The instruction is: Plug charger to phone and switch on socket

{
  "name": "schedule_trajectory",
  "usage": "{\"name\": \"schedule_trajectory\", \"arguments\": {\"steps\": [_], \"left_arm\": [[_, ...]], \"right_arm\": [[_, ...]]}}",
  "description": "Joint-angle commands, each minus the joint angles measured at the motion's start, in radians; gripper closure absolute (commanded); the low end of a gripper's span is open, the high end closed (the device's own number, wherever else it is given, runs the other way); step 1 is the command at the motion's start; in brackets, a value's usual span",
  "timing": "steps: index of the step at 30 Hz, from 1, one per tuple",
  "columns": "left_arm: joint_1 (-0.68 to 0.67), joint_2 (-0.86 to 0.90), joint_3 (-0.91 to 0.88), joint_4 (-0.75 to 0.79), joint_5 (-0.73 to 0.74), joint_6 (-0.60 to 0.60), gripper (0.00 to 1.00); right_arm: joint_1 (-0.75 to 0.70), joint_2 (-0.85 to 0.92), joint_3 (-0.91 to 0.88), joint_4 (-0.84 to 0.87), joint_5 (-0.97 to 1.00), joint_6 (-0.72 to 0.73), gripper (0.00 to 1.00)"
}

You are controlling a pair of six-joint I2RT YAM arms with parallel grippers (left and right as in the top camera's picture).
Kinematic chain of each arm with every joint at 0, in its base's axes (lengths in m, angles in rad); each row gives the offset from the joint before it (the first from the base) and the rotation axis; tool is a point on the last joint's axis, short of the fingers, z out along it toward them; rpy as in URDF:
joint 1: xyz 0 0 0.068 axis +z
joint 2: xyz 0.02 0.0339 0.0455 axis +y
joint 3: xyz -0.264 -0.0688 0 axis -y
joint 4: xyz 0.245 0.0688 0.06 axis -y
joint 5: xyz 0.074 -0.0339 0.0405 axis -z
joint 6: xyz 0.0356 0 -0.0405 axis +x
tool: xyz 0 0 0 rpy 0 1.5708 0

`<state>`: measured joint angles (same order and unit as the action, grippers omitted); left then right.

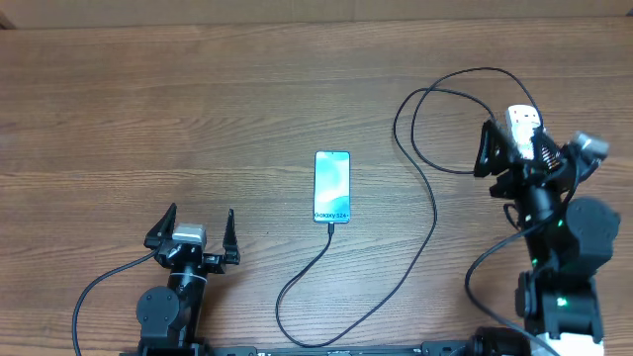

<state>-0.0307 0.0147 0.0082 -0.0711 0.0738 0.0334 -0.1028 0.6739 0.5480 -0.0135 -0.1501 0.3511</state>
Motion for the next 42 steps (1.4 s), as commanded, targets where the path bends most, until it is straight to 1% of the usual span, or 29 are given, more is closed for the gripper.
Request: {"name": "schedule_trajectory", "arguments": {"steps": [1, 5, 13, 25, 34, 38, 42], "left_arm": [[0.004, -0.012, -0.004, -0.003, -0.003, 0.012, 0.01], [0.004, -0.012, -0.003, -0.003, -0.003, 0.012, 0.01], [0.004, -0.012, -0.003, -0.003, -0.003, 0.012, 0.01], [0.004, -0.012, -0.004, -0.003, -0.003, 0.012, 0.01], [0.004, -0.012, -0.003, -0.003, -0.003, 0.012, 0.01], [0.004, -0.012, -0.003, -0.003, -0.003, 0.012, 0.01], [0.004, -0.012, -0.004, -0.003, -0.003, 0.012, 0.01]], "right_arm": [[0.008, -0.060, -0.085, 0.058, 0.003, -0.012, 0.00], [0.010, -0.108, -0.153, 0.104, 0.003, -0.012, 0.00], [0.036, -0.198, -0.227, 0.103, 0.033, -0.019, 0.00], [0.040, -0.360, -0.391, 0.106, 0.044, -0.019, 0.00], [0.090, -0.471, -0.479, 0.109, 0.112, -0.024, 0.00], [0.093, -0.530, -0.497, 0.066, 0.111, -0.036, 0.00], [0.093, -0.602, -0.498, -0.040, 0.113, -0.047, 0.00]]}}
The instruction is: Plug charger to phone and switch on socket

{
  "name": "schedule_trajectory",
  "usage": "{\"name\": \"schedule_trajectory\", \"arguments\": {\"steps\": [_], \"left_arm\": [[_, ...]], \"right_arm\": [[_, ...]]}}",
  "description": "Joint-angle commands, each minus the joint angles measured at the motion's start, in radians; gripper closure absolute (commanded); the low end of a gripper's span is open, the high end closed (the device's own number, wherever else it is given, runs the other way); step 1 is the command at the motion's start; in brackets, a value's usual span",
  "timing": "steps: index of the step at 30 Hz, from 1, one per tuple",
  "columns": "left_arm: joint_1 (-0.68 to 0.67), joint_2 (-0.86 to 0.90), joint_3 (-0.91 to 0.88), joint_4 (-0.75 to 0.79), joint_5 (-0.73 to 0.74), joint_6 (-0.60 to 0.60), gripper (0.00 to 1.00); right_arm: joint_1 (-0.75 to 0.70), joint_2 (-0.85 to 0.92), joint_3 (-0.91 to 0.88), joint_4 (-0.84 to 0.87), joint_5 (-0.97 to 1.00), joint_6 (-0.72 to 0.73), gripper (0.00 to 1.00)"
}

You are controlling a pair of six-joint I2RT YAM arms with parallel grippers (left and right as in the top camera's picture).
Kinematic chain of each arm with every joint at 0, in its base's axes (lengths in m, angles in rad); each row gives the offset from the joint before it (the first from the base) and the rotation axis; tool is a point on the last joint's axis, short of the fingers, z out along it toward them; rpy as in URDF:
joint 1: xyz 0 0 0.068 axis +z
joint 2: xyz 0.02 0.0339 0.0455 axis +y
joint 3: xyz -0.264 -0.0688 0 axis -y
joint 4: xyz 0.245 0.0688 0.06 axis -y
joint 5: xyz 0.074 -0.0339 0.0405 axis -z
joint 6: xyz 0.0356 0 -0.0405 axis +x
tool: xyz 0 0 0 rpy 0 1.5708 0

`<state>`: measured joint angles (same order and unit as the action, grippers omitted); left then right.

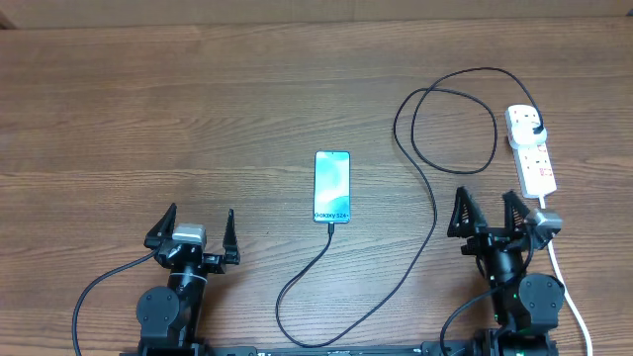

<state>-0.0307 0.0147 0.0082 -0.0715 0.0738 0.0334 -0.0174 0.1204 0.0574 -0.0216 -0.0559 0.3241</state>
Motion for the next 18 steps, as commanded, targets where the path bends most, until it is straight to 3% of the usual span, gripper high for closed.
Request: {"name": "schedule_trajectory", "arguments": {"steps": [1, 18], "left_arm": [[0.004, -0.012, -0.004, -0.003, -0.003, 0.012, 0.01], [0.004, -0.012, -0.004, -0.003, -0.003, 0.012, 0.01]], "right_arm": [[0.007, -0.064, -0.008, -0.050, 0.018, -0.025, 0.00], [0.024, -0.118, -0.050, -0.063, 0.018, -0.072, 0.00]]}}
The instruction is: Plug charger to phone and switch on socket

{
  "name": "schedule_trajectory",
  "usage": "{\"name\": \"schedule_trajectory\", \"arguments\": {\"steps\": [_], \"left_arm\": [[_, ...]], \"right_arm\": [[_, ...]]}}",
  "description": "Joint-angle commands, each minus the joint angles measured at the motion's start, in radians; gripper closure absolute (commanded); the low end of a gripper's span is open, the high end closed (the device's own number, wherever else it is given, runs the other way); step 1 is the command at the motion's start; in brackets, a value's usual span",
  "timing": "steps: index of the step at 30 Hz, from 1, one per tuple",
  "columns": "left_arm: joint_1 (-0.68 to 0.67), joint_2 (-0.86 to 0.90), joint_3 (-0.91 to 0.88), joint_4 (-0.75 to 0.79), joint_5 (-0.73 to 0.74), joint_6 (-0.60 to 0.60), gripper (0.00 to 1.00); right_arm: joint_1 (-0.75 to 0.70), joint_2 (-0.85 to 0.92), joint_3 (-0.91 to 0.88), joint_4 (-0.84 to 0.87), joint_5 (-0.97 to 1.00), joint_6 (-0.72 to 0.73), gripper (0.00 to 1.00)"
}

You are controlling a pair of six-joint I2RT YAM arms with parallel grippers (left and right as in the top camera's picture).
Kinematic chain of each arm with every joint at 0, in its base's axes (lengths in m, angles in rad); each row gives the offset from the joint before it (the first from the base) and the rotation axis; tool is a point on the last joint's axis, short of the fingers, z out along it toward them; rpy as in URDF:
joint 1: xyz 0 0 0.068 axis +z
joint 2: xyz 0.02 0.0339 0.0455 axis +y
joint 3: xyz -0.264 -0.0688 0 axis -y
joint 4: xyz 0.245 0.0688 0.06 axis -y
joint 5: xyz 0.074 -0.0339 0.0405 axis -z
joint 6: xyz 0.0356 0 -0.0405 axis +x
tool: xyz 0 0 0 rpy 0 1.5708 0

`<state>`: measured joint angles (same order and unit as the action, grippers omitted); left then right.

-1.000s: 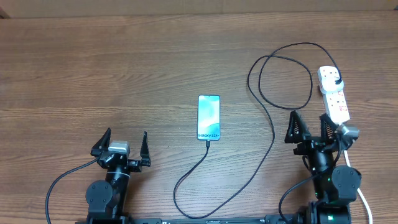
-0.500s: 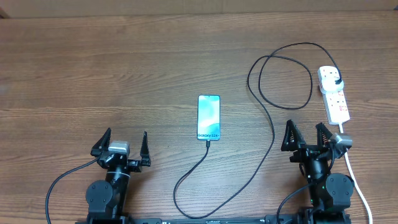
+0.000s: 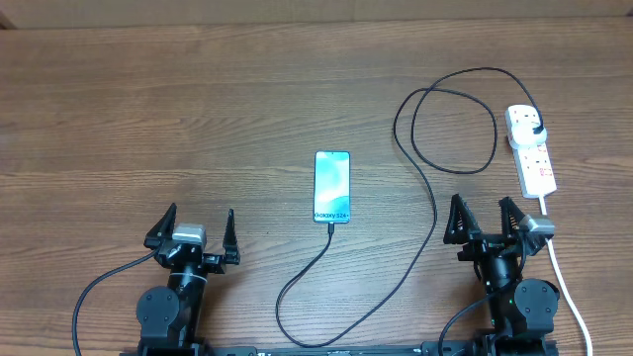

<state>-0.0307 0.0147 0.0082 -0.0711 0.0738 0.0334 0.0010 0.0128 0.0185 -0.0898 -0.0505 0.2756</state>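
Note:
A phone point(image 3: 332, 186) lies face up mid-table with its screen lit and the black charger cable point(image 3: 415, 178) plugged into its near end. The cable loops right to a plug in the far end of the white socket strip point(image 3: 531, 148). Whether the strip's switch is on cannot be made out. My right gripper point(image 3: 485, 220) stands open near the front right, apart from the strip. At the front left my left gripper point(image 3: 196, 227) is open and holds nothing.
The strip's white lead point(image 3: 566, 287) runs off the front right edge beside the right arm. The cable's slack curves between the phone and the arms' bases at the front edge.
My right gripper has shifted slightly left and nearer the front edge. Phone, cable, strip and left arm are unchanged.
At first my right gripper was over the far end of the socket strip, covering it, with the phone plugged in and lit. Then it stood open at the front right, away from the strip. Now it rests there, and the left arm never moved.

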Motion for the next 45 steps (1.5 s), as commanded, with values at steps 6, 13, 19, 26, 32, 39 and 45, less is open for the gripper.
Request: {"name": "schedule_trajectory", "arguments": {"steps": [6, 13, 19, 26, 32, 39, 45], "left_arm": [[0.004, -0.012, -0.003, -0.003, -0.003, 0.012, 0.01], [0.004, -0.012, -0.004, -0.003, -0.003, 0.012, 0.01], [0.004, -0.012, -0.003, -0.003, -0.003, 0.012, 0.01], [0.004, -0.012, -0.004, -0.003, -0.003, 0.012, 0.01], [0.004, -0.012, -0.004, -0.003, -0.003, 0.012, 0.01], [0.004, -0.012, -0.003, -0.003, -0.003, 0.012, 0.01], [0.004, -0.012, -0.003, -0.003, -0.003, 0.012, 0.01]], "right_arm": [[0.006, -0.010, -0.011, 0.005, 0.016, -0.024, 0.00], [0.006, -0.010, -0.010, 0.003, 0.028, -0.066, 0.00], [0.009, -0.010, -0.011, 0.003, 0.021, -0.161, 0.00], [0.035, -0.010, -0.011, 0.003, 0.019, -0.274, 0.00], [0.038, -0.010, -0.011, 0.003, 0.019, -0.300, 0.00], [0.038, -0.010, -0.011, 0.005, 0.013, -0.363, 0.00], [0.038, -0.010, -0.011, 0.005, 0.017, -0.362, 0.00]]}}
